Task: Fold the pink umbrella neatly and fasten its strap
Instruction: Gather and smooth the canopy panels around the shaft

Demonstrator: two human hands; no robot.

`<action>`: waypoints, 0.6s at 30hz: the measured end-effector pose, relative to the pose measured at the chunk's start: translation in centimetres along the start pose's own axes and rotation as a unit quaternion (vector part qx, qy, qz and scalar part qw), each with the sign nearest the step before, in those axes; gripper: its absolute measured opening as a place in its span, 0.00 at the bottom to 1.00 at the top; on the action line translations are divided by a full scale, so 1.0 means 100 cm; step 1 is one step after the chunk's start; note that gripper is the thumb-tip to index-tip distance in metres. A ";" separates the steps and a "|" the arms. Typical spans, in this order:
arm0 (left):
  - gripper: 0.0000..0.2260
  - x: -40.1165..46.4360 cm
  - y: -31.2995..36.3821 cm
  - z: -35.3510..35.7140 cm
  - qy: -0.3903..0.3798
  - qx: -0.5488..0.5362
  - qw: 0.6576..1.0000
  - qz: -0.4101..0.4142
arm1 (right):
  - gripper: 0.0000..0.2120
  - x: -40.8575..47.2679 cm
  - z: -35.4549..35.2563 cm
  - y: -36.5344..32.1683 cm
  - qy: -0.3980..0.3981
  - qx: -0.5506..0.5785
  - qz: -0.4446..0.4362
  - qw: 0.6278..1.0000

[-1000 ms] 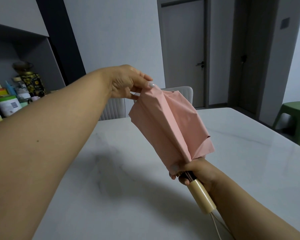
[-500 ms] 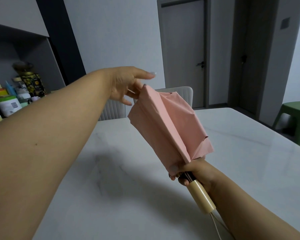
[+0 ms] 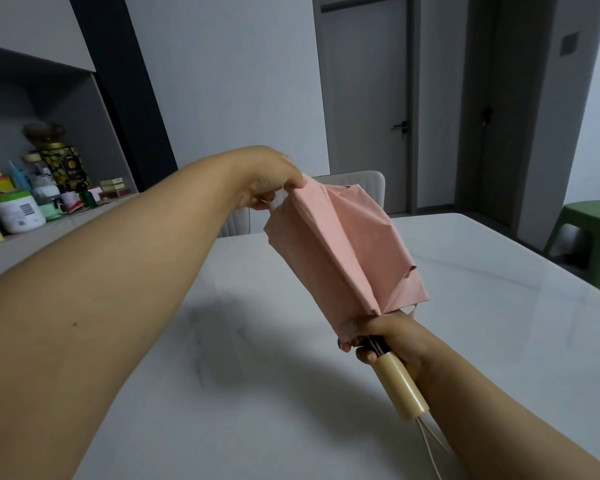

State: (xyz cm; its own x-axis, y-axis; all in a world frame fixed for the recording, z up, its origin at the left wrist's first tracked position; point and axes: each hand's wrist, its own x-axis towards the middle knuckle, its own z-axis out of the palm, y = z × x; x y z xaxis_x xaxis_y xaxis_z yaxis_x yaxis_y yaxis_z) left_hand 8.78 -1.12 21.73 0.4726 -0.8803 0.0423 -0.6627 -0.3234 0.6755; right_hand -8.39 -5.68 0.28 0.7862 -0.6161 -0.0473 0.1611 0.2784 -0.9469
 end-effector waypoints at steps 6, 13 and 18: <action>0.06 -0.003 -0.011 0.011 0.030 -0.079 0.995 -0.055 | 0.20 -0.002 0.002 -0.004 0.002 0.067 0.006 0.998; 0.13 0.015 -0.047 0.053 0.189 -0.197 0.962 -0.018 | 0.52 -0.003 0.004 -0.003 -0.074 0.140 0.004 0.987; 0.15 0.013 -0.061 0.075 0.291 -0.146 0.946 -0.006 | 0.37 -0.008 0.007 -0.005 -0.078 0.163 0.021 0.983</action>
State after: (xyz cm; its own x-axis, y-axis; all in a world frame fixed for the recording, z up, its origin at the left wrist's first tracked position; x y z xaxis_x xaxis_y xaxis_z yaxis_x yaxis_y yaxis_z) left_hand 9.09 -2.92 12.19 0.7749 -0.5102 0.3731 -0.5063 -0.1478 0.8496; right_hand -8.67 -4.85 0.97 0.8745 -0.4848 -0.0110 0.2888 0.5389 -0.7913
